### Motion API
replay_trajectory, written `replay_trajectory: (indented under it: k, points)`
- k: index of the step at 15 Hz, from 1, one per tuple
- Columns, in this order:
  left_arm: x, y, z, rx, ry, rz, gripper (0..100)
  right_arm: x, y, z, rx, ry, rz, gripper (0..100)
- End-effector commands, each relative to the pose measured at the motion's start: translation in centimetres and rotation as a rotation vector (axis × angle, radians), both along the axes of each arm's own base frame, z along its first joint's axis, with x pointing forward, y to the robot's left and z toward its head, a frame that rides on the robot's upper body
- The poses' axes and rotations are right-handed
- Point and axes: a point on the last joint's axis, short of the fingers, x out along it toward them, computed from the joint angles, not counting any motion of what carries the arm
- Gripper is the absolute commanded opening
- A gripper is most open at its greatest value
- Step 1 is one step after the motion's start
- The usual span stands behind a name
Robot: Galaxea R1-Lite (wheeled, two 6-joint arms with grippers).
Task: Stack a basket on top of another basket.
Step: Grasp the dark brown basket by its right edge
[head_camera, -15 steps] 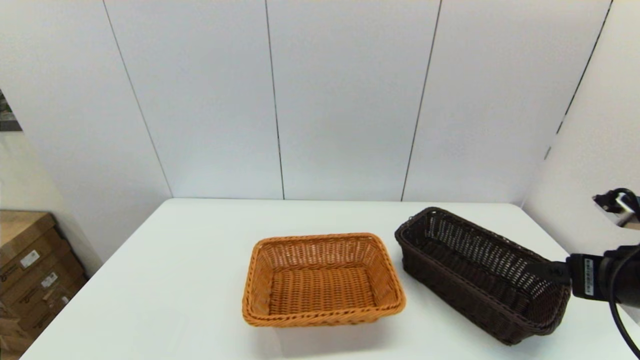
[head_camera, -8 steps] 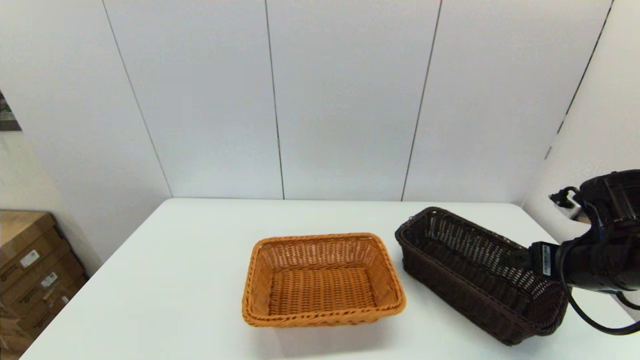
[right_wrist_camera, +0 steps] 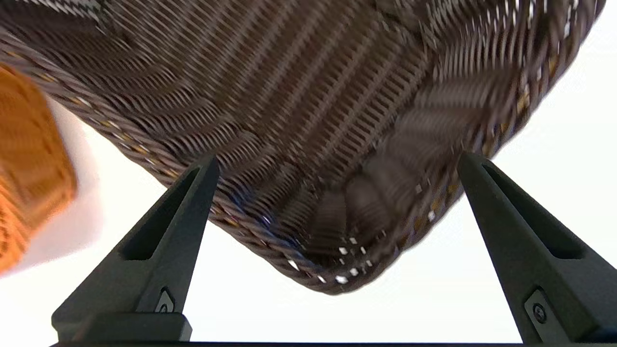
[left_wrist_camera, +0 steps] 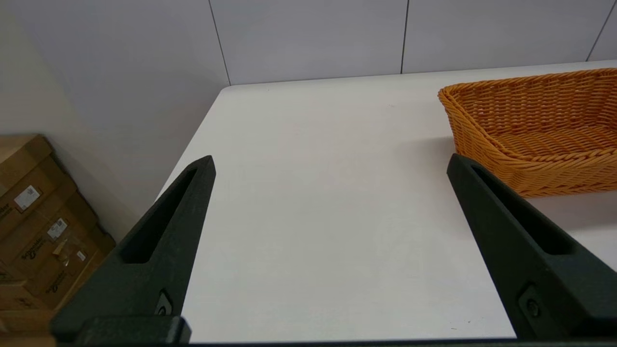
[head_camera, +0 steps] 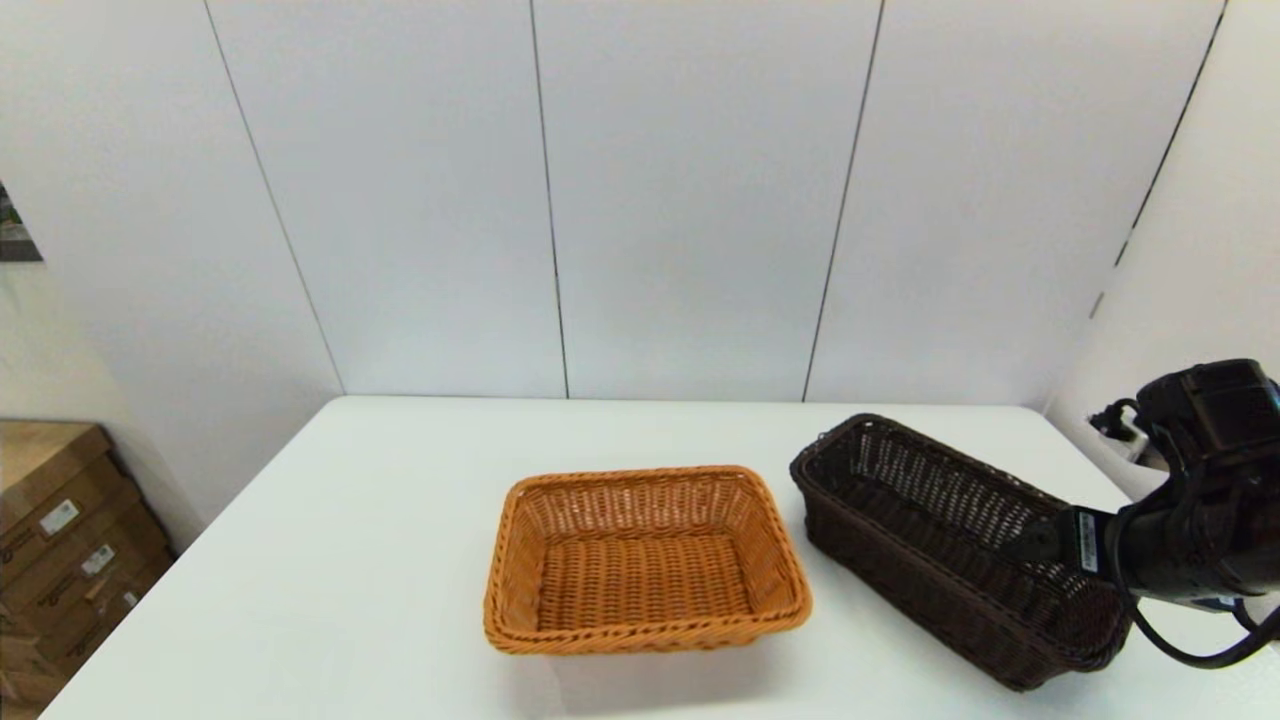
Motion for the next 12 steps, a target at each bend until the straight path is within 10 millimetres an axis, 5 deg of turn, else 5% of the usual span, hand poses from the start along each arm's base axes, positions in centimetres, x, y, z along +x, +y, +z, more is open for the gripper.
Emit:
replay_trajectory:
  k: [1,12]
  points:
    - [0.0,0.0,0.0,0.000,-0.001,0.001,100,-0.3,0.0,-0.3,0.003,0.042,-0.005,100]
    - [0.0,0.0,0.0,0.000,-0.001,-0.001,100,1.6,-2.0,-0.2,-0.016,0.095,-0.120,100]
